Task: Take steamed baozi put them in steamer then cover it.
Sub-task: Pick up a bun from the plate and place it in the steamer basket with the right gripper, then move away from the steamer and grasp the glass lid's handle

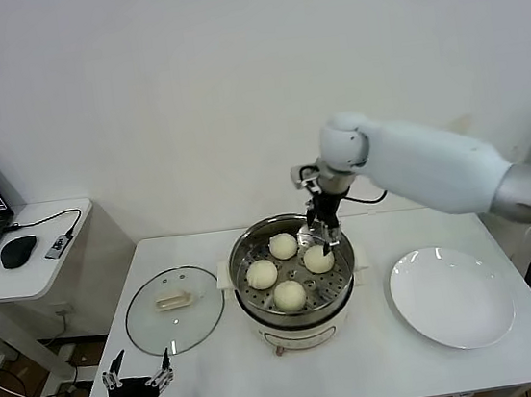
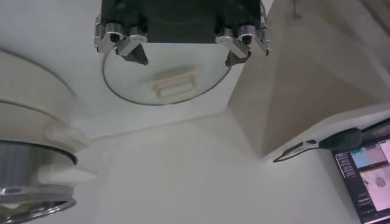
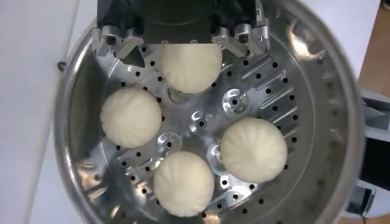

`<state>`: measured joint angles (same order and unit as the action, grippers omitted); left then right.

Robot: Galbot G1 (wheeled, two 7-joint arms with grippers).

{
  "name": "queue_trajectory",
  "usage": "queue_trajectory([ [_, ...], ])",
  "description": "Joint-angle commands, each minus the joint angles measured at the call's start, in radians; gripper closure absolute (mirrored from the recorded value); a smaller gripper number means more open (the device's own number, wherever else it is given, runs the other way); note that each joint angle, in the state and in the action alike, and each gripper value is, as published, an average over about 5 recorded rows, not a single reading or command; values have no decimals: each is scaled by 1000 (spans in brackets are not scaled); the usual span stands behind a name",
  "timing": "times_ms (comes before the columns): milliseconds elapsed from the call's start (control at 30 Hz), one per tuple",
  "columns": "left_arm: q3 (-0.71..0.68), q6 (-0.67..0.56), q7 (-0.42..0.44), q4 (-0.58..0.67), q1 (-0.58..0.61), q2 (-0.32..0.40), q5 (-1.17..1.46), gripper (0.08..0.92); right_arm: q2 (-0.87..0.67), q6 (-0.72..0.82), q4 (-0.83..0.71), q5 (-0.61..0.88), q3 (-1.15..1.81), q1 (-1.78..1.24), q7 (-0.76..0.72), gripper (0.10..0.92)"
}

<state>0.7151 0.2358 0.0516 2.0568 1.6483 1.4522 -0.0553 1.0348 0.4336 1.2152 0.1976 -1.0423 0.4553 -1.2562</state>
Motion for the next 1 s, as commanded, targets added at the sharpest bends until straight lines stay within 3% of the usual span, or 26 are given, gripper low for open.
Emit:
queue_trajectory([
  [33, -1, 0, -7, 4, -7, -5, 64, 177, -254, -11, 204, 161, 300, -91, 247, 203],
  [233, -2, -3, -6, -4, -18, -14, 93, 177, -418, -61, 335, 267, 628, -360, 539, 203],
  [500, 12, -40, -13, -22, -62, -7, 84, 177, -529, -162, 483, 337, 1189, -985, 825, 203],
  [833, -4, -71, -12, -72, -126, -19, -126, 177, -272, -288, 559, 371, 1731, -1586, 1000, 203],
  [1000, 3, -126, -28, -112, -171, -27, -413, 177, -125, -331, 592, 402, 1844, -1732, 1043, 203],
])
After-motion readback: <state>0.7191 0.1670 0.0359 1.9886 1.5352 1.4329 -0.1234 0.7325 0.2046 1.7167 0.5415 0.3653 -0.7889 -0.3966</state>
